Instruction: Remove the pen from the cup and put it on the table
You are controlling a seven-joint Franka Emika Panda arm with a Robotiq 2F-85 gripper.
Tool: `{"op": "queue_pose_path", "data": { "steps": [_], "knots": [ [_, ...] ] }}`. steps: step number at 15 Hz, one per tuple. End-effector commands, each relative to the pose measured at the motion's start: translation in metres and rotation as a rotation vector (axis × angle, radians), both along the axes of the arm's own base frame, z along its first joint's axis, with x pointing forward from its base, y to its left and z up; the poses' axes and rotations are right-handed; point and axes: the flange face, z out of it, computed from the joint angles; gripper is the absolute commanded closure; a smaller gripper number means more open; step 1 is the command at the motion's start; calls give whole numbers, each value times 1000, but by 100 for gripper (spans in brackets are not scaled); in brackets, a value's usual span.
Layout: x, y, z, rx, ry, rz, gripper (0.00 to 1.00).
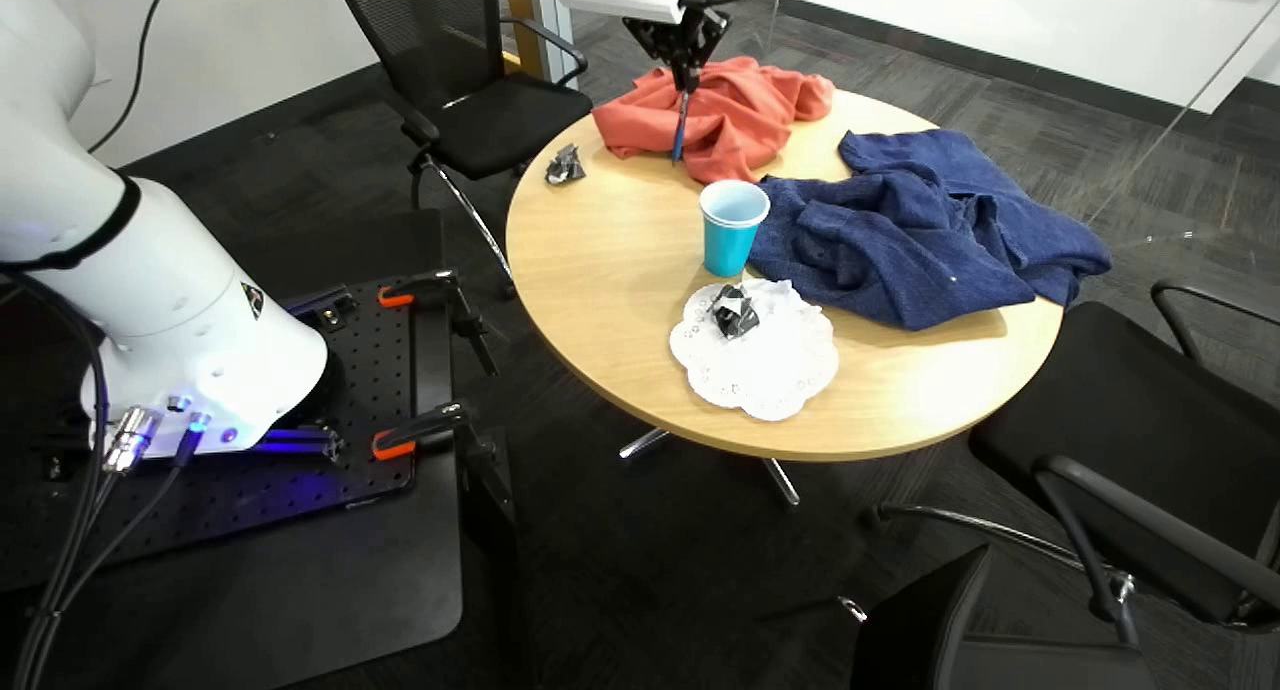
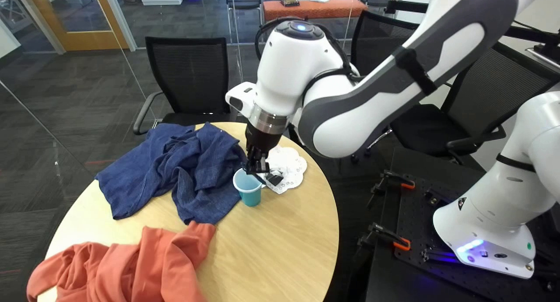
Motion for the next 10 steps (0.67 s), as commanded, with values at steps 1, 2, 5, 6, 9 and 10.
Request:
{"op": "queue_pose_path", "data": {
  "steps": [1,2,5,6,9,10],
  "knots": [
    [-24,19,-18,-5,44,3,97],
    [-29,26,-26,-9,58,8,97],
    [-39,42,-53,-16,103,9,97],
    [-41,46,-61,-23,113,8,97],
    [-46,60,-89,-49,144,13,97],
    [-47,64,-99,-66,152,14,97]
  ]
}}
